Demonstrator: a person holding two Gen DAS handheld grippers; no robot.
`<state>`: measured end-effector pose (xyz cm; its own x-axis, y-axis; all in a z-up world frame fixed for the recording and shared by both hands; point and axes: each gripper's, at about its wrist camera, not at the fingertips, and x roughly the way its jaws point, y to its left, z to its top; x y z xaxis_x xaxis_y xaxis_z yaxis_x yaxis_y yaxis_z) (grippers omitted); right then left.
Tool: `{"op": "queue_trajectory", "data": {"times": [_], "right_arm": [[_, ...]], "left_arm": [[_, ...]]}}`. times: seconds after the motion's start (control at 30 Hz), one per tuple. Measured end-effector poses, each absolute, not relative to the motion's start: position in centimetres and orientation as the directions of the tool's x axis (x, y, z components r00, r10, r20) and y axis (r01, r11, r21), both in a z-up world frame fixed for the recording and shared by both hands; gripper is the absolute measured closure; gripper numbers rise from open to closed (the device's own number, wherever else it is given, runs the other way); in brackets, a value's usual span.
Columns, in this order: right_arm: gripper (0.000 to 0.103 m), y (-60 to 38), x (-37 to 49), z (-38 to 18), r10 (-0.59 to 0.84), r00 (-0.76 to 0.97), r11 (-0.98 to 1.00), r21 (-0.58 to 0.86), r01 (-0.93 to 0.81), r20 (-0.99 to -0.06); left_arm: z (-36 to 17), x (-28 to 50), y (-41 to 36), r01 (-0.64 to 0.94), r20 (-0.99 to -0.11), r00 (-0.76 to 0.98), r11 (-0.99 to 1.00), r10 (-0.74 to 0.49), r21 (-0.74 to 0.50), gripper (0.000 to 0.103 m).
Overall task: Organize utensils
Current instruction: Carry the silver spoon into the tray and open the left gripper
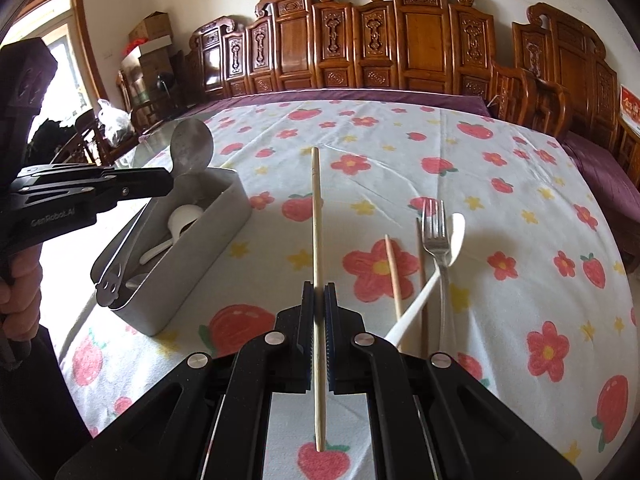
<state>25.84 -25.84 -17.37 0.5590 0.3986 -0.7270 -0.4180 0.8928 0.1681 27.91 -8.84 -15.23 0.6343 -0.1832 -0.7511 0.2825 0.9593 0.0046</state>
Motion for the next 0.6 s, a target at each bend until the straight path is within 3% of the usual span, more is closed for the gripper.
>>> {"op": "queue_trajectory", "data": {"times": [0.3, 0.6], "right_arm": [[0.097, -24.9, 25.4, -16.9, 0.419, 0.555, 0.880, 0.172, -0.443, -0.719], [0.097, -23.9, 25.4, -17.4, 0.421, 0.538, 0.874, 0.169, -0.455, -0.730]], "left_arm": [[-14.8, 28.3, -5.4, 0.223, -0.739, 0.659, 0.975, -0.143, 0.010, 0.102], [-18.0, 29.4, -2.4, 0.158, -0.768, 0.637, 0.986, -0.063, 0.051, 0.102]]}}
